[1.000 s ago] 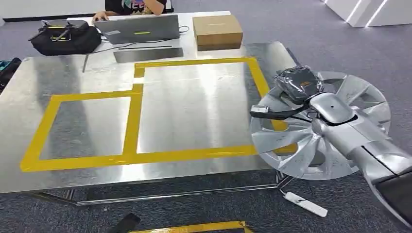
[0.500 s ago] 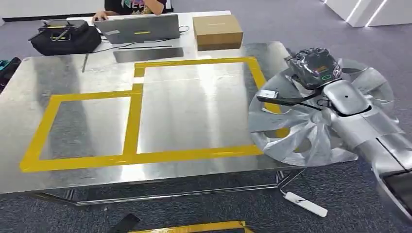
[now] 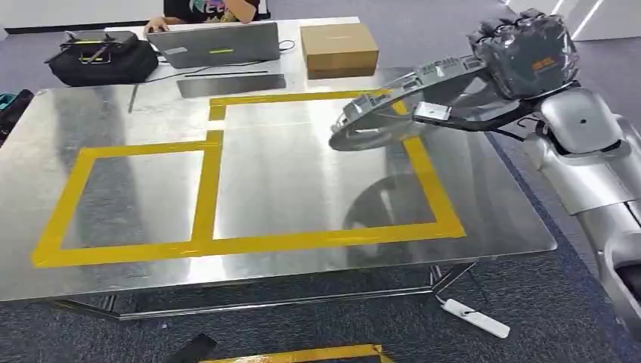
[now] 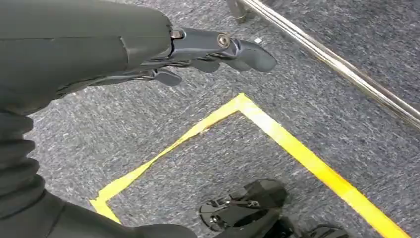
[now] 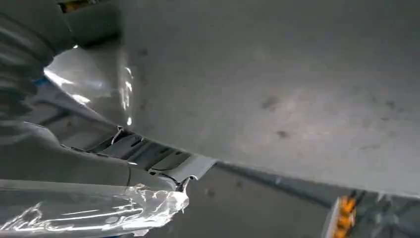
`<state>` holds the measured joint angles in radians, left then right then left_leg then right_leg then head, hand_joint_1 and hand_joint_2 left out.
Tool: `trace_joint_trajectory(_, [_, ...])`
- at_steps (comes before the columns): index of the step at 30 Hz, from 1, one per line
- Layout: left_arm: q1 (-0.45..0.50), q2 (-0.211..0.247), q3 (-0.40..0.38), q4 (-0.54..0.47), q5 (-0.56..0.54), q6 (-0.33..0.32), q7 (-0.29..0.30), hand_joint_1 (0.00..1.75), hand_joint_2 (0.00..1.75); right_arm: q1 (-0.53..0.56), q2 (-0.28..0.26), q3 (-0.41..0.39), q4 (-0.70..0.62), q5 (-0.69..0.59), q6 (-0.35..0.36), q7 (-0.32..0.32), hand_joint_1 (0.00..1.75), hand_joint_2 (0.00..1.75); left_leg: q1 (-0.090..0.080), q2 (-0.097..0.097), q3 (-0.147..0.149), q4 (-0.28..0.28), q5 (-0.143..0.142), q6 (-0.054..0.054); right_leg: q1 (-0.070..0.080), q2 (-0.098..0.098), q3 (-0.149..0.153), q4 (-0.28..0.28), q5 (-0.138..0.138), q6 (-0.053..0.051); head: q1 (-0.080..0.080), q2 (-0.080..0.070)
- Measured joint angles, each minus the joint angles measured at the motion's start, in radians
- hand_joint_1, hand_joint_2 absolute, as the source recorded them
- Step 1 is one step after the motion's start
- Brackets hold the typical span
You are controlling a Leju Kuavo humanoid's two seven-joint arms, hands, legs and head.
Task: Take the parts from the cabinet and place them on the table.
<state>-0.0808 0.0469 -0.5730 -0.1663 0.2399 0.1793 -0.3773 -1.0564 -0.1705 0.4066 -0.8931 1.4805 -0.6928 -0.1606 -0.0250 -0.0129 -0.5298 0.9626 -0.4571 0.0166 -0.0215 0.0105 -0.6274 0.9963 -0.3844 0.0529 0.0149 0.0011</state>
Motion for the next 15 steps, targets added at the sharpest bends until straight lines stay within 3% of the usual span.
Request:
trace_joint_trajectory(6, [-0.001, 0.000, 0.003, 0.000, -0.003, -0.001, 0.000, 0.00, 1.75, 0.016, -0.002, -0.021, -0.115, 0.030, 0.000, -0.003, 1.75, 1.75, 0.000, 0.000, 0.000, 0.000, 0.000, 0.000, 0.000, 0.000, 0.000, 0.000, 0.000, 0.000, 0.000, 0.000])
trace_joint_trajectory(15, [-0.001, 0.000, 0.007, 0.000, -0.009, -0.007, 0.000, 0.00, 1.75, 0.043, -0.002, 0.008, -0.146, 0.024, 0.001, -0.050, 1.75, 1.75, 0.000, 0.000, 0.000, 0.000, 0.000, 0.000, 0.000, 0.000, 0.001, 0.000, 0.000, 0.000, 0.000, 0.000])
